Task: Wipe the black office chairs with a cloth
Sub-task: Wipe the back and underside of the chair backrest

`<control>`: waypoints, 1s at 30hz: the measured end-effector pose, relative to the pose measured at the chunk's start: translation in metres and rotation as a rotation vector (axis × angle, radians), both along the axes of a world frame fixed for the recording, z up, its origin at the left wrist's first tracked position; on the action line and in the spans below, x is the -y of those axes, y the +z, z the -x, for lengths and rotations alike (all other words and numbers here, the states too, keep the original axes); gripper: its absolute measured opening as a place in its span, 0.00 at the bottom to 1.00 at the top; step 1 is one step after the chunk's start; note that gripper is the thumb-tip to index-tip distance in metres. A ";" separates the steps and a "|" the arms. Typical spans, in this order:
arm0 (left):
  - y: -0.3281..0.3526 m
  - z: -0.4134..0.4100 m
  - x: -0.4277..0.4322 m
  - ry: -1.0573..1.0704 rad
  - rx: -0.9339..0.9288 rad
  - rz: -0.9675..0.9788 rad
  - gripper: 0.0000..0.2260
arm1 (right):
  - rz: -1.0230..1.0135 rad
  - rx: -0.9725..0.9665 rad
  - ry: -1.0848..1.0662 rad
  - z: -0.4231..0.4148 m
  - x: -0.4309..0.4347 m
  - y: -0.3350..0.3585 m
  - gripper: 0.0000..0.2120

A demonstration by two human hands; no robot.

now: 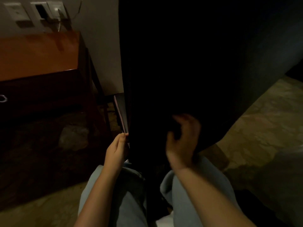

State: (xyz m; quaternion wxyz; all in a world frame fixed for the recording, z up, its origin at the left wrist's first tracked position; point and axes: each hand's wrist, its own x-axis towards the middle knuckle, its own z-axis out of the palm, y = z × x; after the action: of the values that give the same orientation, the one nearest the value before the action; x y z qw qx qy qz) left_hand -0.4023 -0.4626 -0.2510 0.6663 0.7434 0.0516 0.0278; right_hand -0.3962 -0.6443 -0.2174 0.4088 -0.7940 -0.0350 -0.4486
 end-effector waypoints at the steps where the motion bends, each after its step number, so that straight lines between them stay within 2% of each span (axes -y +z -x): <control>1: -0.001 -0.001 0.000 0.020 0.007 -0.014 0.13 | 0.113 0.021 0.110 0.004 -0.019 -0.003 0.17; 4: -0.007 -0.005 -0.001 0.041 -0.002 0.020 0.13 | 0.389 0.029 0.331 0.009 -0.055 -0.013 0.14; 9: -0.005 -0.007 -0.005 0.031 -0.073 0.094 0.20 | 0.500 0.025 0.403 0.005 -0.038 -0.019 0.12; 11: -0.004 -0.007 -0.006 0.020 -0.101 0.141 0.22 | 0.508 0.028 0.380 0.003 -0.022 -0.011 0.13; 13: -0.001 -0.010 -0.005 0.025 -0.156 0.170 0.23 | 0.514 0.079 0.346 0.002 -0.012 0.013 0.18; 15: -0.001 -0.012 -0.005 0.048 -0.205 0.206 0.23 | 0.506 0.211 0.262 0.002 -0.011 0.054 0.18; 18: -0.003 -0.012 -0.005 0.064 -0.230 0.226 0.23 | 0.354 0.481 0.110 0.000 -0.017 0.119 0.11; 20: -0.004 -0.012 -0.005 0.060 -0.241 0.239 0.24 | 0.275 0.589 0.084 -0.002 -0.022 0.140 0.10; 23: -0.001 -0.013 -0.006 0.059 -0.259 0.249 0.25 | 0.372 0.492 0.165 -0.005 -0.035 0.111 0.11; 26: -0.003 -0.012 -0.009 0.072 -0.264 0.253 0.25 | 0.604 0.266 0.344 -0.011 -0.044 0.029 0.13; 30: -0.005 -0.006 -0.011 0.000 -0.223 0.227 0.25 | 0.716 -0.029 0.476 -0.007 -0.046 -0.043 0.15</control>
State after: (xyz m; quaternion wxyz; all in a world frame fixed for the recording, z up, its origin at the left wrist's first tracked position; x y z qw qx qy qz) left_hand -0.3959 -0.4511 -0.2556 0.7362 0.6618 0.1280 -0.0608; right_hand -0.3887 -0.5984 -0.2606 0.1999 -0.8618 -0.3648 -0.2902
